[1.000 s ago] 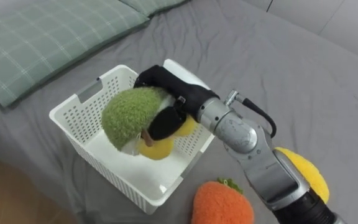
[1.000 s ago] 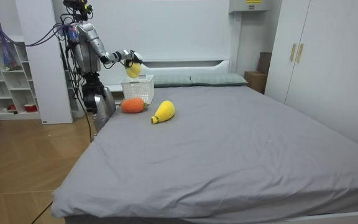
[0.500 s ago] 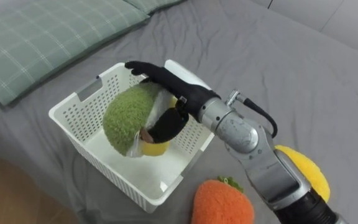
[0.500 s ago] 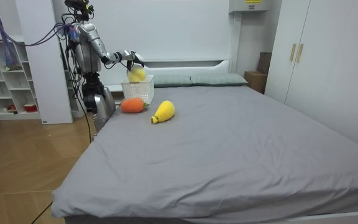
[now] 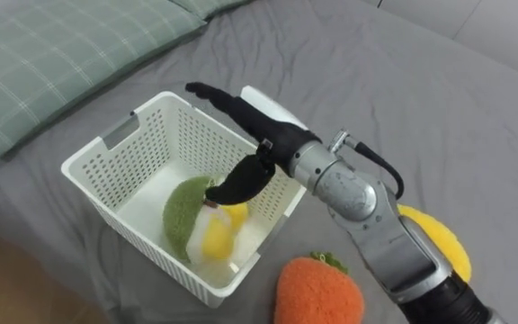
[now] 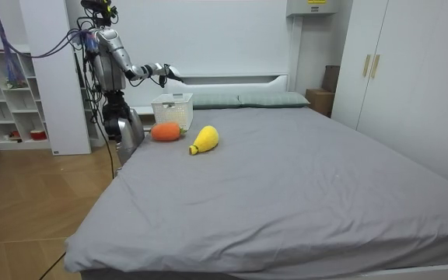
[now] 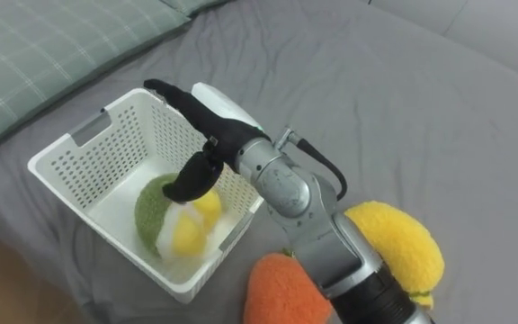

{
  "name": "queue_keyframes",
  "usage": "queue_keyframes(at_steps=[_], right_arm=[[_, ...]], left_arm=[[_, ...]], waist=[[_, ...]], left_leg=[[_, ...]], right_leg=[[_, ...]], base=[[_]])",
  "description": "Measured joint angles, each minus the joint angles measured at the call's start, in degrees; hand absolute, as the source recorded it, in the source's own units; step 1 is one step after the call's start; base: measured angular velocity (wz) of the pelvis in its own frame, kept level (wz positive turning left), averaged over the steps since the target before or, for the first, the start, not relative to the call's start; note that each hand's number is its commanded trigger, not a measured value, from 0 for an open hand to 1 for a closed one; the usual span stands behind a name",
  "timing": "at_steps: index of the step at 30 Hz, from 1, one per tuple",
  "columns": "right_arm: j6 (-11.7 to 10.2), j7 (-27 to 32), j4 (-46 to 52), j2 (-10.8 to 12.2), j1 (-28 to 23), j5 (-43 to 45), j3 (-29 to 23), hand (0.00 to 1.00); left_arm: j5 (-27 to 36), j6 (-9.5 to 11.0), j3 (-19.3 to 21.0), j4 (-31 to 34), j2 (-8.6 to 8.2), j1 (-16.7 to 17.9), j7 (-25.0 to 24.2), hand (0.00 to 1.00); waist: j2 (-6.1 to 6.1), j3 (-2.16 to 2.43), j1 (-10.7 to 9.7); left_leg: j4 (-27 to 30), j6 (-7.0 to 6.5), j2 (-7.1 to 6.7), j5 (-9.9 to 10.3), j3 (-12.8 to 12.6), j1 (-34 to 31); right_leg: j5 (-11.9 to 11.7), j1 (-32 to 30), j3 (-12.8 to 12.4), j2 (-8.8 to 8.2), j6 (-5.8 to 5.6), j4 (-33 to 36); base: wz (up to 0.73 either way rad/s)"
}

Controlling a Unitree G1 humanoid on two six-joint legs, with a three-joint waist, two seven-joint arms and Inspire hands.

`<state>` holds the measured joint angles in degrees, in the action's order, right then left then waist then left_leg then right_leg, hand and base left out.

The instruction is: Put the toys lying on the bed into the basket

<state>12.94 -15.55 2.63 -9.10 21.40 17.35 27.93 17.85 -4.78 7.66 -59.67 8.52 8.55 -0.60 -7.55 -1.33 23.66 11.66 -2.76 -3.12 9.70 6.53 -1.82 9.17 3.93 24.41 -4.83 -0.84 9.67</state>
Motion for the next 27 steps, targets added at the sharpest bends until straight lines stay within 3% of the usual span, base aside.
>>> queue_keyframes(at_steps=[8,11,14,18,20,23,25,27], right_arm=[[-1.35,2.67,-0.01,-0.1,-0.02,-3.54,-2.89,0.0],[-3.0,4.53,0.02,-1.52,-0.63,-9.09,-8.13,0.0],[-3.68,8.47,0.06,-4.47,-1.22,-11.79,-12.55,0.0],[-5.34,13.98,0.53,-4.62,-4.45,-13.09,-20.3,0.0],[-5.82,15.87,0.38,-5.01,-5.74,-13.1,-23.09,0.0],[-6.11,18.73,-0.61,-7.08,-8.07,-12.97,-25.24,0.0],[-6.11,19.98,-3.51,-8.09,-8.27,-12.89,-26.09,0.0],[-6.11,21.32,-4.53,-8.28,-9.09,-13.03,-27.86,0.0]], left_arm=[[0.08,-0.04,0.6,-0.24,-0.2,0.07,-0.02,0.0],[0.47,0.03,1.42,-0.25,-0.17,1.05,-0.04,0.0],[0.6,0.08,1.77,-0.98,-0.14,2.89,0.08,0.0],[0.58,0.08,2.93,-1.84,-0.2,4.26,0.28,0.0],[0.29,0.09,3.54,-1.84,-0.41,4.68,0.32,0.0],[0.21,0.11,3.54,-1.54,-0.39,4.74,0.43,0.0],[0.23,0.3,3.52,-0.97,-0.3,4.81,0.44,0.0],[0.21,0.71,3.52,-0.91,-0.32,4.74,0.44,0.0]], waist=[[0.26,0.12,-1.27],[0.27,0.17,-3.53],[0.91,0.17,-5.61],[1.65,0.61,-10.47],[2.03,0.92,-11.28],[3.17,1.1,-13.36],[3.39,1.28,-15.8],[3.41,1.28,-16.15]], left_leg=[[0.01,-0.01,-0.02,-0.15,-0.14,0.44],[-0.05,-0.14,0.15,-0.37,-0.99,0.59],[-0.6,-0.2,0.35,-0.34,-2.51,1.45],[-1.14,-0.31,0.52,-0.28,-3.58,2.3],[-1.41,-0.43,0.73,-0.19,-4.91,2.58],[-1.87,-0.59,0.98,-0.07,-6.55,3.52],[-2.04,-0.62,1.03,-0.03,-7.01,3.57],[-2.31,-0.55,1.3,0.03,-8.02,4.09]], right_leg=[[-0.01,0.15,-0.08,-0.04,0.0,0.0],[-0.09,0.13,-0.48,-0.06,-0.05,0.02],[-0.25,0.28,-2.4,0.2,-0.08,0.14],[-0.33,0.26,-3.31,0.08,-0.19,0.19],[-0.37,0.02,-4.12,0.12,-0.18,0.24],[-0.5,-0.02,-5.75,0.28,-0.23,0.26],[-0.52,-0.13,-6.16,0.35,-0.24,0.28],[-0.57,-0.27,-7.29,0.87,-0.17,0.29]], base=[[0.0],[-0.05],[-0.26],[-0.17],[-0.24],[-0.28],[-0.14],[-0.23]])
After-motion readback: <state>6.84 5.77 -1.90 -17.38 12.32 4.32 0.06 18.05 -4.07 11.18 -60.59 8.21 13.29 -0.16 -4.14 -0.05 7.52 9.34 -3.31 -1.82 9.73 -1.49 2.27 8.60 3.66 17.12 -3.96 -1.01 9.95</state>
